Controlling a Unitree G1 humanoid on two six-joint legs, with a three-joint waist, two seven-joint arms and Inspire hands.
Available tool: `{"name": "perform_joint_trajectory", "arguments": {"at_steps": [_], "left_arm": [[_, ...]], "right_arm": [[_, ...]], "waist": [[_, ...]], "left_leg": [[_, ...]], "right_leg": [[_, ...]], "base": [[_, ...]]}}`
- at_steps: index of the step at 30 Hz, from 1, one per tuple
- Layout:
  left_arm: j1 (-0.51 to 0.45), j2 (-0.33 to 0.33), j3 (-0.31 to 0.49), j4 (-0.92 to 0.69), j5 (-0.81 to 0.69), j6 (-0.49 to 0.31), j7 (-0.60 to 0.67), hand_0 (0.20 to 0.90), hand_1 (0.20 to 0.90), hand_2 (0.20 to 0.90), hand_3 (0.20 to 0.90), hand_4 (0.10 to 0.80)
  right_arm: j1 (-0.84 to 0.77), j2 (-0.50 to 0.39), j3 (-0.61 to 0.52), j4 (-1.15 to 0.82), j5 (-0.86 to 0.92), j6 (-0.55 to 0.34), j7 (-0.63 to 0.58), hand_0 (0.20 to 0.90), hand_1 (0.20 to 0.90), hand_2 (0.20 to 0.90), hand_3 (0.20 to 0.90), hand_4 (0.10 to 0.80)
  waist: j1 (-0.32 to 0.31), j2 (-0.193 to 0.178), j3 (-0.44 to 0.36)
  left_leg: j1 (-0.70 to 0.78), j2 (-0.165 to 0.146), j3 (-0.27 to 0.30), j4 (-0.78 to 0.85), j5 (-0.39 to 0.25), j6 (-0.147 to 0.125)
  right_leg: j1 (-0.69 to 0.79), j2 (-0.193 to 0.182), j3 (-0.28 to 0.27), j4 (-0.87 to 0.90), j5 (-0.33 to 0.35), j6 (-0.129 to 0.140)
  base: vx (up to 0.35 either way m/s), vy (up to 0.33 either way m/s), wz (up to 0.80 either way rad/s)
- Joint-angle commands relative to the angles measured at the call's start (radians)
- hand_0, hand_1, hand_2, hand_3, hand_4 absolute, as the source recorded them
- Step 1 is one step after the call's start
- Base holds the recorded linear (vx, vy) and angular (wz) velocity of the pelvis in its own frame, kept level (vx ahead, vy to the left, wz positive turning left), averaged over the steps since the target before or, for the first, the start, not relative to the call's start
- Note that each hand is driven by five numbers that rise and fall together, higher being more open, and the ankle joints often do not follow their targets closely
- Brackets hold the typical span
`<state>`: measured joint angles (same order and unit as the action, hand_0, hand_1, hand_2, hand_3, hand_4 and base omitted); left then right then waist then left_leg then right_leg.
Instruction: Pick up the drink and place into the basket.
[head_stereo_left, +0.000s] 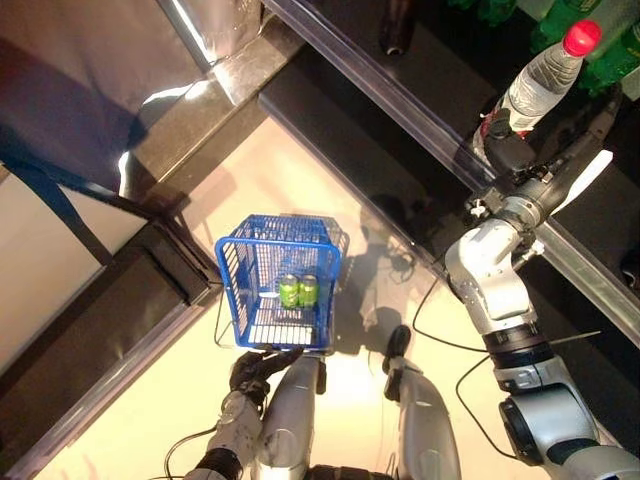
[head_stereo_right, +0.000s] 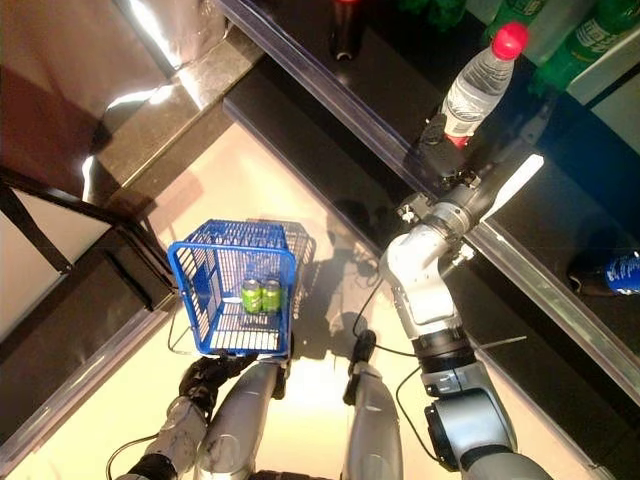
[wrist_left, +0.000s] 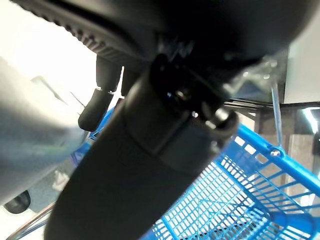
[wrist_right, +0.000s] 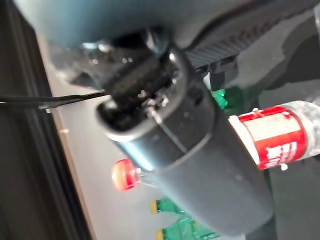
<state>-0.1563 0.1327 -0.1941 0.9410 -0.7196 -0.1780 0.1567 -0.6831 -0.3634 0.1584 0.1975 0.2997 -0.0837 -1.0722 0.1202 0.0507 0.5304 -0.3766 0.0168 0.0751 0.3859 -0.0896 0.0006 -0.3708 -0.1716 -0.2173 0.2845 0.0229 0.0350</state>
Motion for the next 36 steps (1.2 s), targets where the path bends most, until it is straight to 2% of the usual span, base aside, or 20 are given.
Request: {"name": "perform_joint_trajectory", "arguments": {"at_steps": [1,8,15,23,27,28,30,36], "left_arm": [[0.169,0.064,-0.054,-0.016,0.017,0.008,-0.007,0.3,0.3,0.3,0.2,0.1],[0.174,0.078,-0.051,-0.032,0.018,0.017,-0.018,0.3,0.3,0.3,0.2,0.1],[0.17,0.085,-0.05,-0.031,0.005,0.022,-0.019,0.3,0.3,0.3,0.2,0.1],[0.169,0.098,-0.055,-0.033,0.007,0.026,-0.026,0.3,0.3,0.3,0.2,0.1],[0.162,0.114,-0.068,-0.039,0.001,0.032,-0.028,0.3,0.3,0.3,0.2,0.1],[0.162,0.115,-0.07,-0.04,-0.001,0.032,-0.028,0.3,0.3,0.3,0.2,0.1],[0.163,0.116,-0.077,-0.04,-0.008,0.028,-0.027,0.3,0.3,0.3,0.2,0.1],[0.165,0.119,-0.08,-0.047,-0.024,0.028,-0.034,0.3,0.3,0.3,0.2,0.1]], "right_arm": [[-0.106,-0.12,-0.047,-0.092,-0.003,-0.056,0.033,0.9,0.9,0.9,0.9,0.8],[-0.151,-0.162,-0.049,-0.039,0.077,-0.064,0.176,0.9,0.9,0.9,0.9,0.8],[-0.178,-0.18,-0.03,-0.028,0.076,-0.049,0.275,0.9,0.9,0.9,0.9,0.8],[-0.247,-0.231,-0.018,0.061,0.074,-0.035,0.281,0.9,0.9,0.9,0.9,0.8],[-0.31,-0.265,-0.001,0.14,0.093,-0.045,0.242,0.9,0.9,0.9,0.9,0.8],[-0.318,-0.271,0.0,0.154,0.099,-0.048,0.234,0.799,0.799,0.799,0.782,0.682],[-0.337,-0.283,0.002,0.183,0.101,-0.055,0.21,0.3,0.3,0.3,0.2,0.1],[-0.366,-0.334,0.012,0.284,0.133,-0.062,0.203,0.3,0.3,0.3,0.2,0.1]], "waist": [[0.018,-0.006,-0.01],[0.026,-0.004,-0.01],[0.025,-0.006,-0.01],[0.036,-0.006,-0.01],[0.044,-0.008,-0.01],[0.045,-0.008,-0.01],[0.046,-0.008,-0.01],[0.048,0.004,-0.01]], "left_leg": [[-0.064,-0.004,-0.03,0.086,0.014,-0.002],[-0.079,-0.012,-0.036,0.094,0.01,0.003],[-0.092,-0.015,-0.03,0.096,0.007,0.008],[-0.118,-0.02,-0.028,0.108,0.0,0.014],[-0.148,-0.023,-0.029,0.12,-0.007,0.019],[-0.152,-0.024,-0.029,0.122,-0.009,0.021],[-0.165,-0.026,-0.028,0.131,-0.016,0.024],[-0.182,-0.034,-0.026,0.146,-0.028,0.032]], "right_leg": [[0.05,-0.017,0.039,0.037,-0.043,0.019],[0.028,-0.023,0.038,0.054,-0.043,0.023],[0.001,-0.023,0.04,0.07,-0.043,0.027],[-0.031,-0.03,0.038,0.092,-0.045,0.034],[-0.068,-0.029,0.035,0.112,-0.045,0.038],[-0.074,-0.029,0.035,0.116,-0.046,0.038],[-0.091,-0.029,0.037,0.129,-0.049,0.038],[-0.123,-0.03,0.04,0.16,-0.056,0.037]], "base": [[0.0,0.0,0.0],[0.0,0.0,0.0],[-0.002,0.01,0.0],[-0.003,0.013,0.0],[-0.023,0.002,0.04],[-0.021,0.018,0.03],[-0.014,0.017,0.01],[-0.021,0.037,0.03]]}}
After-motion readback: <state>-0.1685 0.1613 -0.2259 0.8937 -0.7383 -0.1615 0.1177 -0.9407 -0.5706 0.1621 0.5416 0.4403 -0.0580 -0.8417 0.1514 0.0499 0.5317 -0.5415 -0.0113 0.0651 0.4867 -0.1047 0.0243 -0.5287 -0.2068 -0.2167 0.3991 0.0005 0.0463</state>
